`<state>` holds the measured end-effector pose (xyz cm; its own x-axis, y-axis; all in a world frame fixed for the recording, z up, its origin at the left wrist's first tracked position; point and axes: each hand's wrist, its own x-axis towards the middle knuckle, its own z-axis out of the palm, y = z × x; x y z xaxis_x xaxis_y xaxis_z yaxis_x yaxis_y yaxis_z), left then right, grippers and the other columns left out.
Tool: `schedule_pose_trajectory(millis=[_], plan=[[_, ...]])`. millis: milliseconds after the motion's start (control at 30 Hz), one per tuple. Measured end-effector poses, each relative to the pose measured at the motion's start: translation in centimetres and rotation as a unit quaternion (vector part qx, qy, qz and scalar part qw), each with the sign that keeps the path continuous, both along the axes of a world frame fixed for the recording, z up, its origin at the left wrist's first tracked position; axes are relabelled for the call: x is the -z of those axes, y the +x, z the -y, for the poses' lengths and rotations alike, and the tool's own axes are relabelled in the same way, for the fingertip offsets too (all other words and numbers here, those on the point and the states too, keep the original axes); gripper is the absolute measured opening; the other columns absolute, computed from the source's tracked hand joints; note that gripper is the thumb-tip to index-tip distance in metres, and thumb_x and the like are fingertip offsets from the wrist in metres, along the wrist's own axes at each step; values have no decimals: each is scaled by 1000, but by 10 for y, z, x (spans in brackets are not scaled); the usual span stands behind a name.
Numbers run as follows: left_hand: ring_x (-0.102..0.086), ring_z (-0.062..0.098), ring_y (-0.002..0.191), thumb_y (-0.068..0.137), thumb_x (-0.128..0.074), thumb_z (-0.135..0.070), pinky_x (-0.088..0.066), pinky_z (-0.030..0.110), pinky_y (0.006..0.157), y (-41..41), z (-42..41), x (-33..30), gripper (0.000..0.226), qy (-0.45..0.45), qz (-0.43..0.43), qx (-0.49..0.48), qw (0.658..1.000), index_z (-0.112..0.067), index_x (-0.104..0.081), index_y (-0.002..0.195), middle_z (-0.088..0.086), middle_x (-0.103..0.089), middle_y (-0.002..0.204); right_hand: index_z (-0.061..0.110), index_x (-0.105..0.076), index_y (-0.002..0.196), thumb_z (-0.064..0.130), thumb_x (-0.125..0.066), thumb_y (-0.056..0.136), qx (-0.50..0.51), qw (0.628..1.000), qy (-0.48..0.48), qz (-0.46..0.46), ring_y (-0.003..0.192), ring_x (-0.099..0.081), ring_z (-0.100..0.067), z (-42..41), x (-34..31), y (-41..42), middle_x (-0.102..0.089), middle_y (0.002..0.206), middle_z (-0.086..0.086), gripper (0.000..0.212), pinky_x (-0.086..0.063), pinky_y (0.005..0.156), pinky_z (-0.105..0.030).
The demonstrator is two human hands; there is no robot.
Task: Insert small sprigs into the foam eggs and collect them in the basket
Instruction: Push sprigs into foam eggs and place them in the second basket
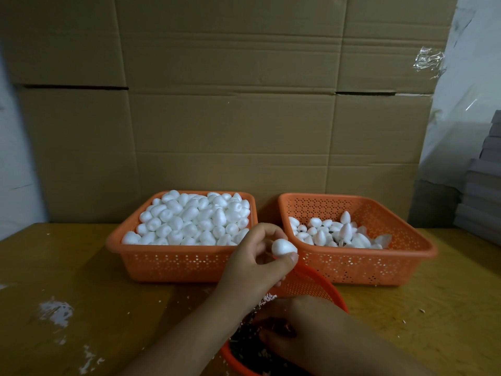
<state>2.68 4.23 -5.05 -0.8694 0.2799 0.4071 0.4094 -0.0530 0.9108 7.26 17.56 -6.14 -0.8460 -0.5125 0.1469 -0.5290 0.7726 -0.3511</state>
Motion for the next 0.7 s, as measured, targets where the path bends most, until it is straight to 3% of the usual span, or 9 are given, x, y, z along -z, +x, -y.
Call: schedule_pose_trajectory(millis=[333, 467, 600, 700], plan=[[-55, 4, 66, 75, -68, -28, -51, 22, 59, 2, 0, -2, 26, 9, 7, -11, 1000, -37, -72, 99, -16, -65, 81, 63, -40, 120, 50, -47, 84, 4, 1000, -3, 3, 95, -62, 4, 0, 1, 0, -65, 115, 22, 39, -51, 84, -19], [-66, 12, 76, 76, -69, -25, -53, 25, 62, 2, 0, -3, 23, 21, 16, -9, 1000, -32, -72, 98, -7, -70, 90, 60, -40, 123, 49, -49, 85, 4, 1000, -3, 4, 99, -60, 5, 0, -1, 0, -64, 116, 22, 40, -50, 85, -18], [-74, 23, 78, 89, -67, -3, -57, 26, 62, 3, 0, -4, 24, 47, 38, 9, 998, -25, -68, 99, 6, -73, 101, 62, -37, 124, 48, -50, 86, 5, 1000, -1, 5, 100, -60, 5, 1, 0, -1, -64, 117, 22, 42, -49, 85, -16], [-74, 23, 76, 90, -61, 6, -57, 26, 63, 3, 0, -4, 30, 56, 30, 12, 998, -23, -67, 98, 9, -72, 104, 62, -38, 124, 48, -50, 86, 6, 1000, -1, 5, 100, -60, 5, 1, 0, -1, -65, 116, 23, 42, -49, 84, -16]])
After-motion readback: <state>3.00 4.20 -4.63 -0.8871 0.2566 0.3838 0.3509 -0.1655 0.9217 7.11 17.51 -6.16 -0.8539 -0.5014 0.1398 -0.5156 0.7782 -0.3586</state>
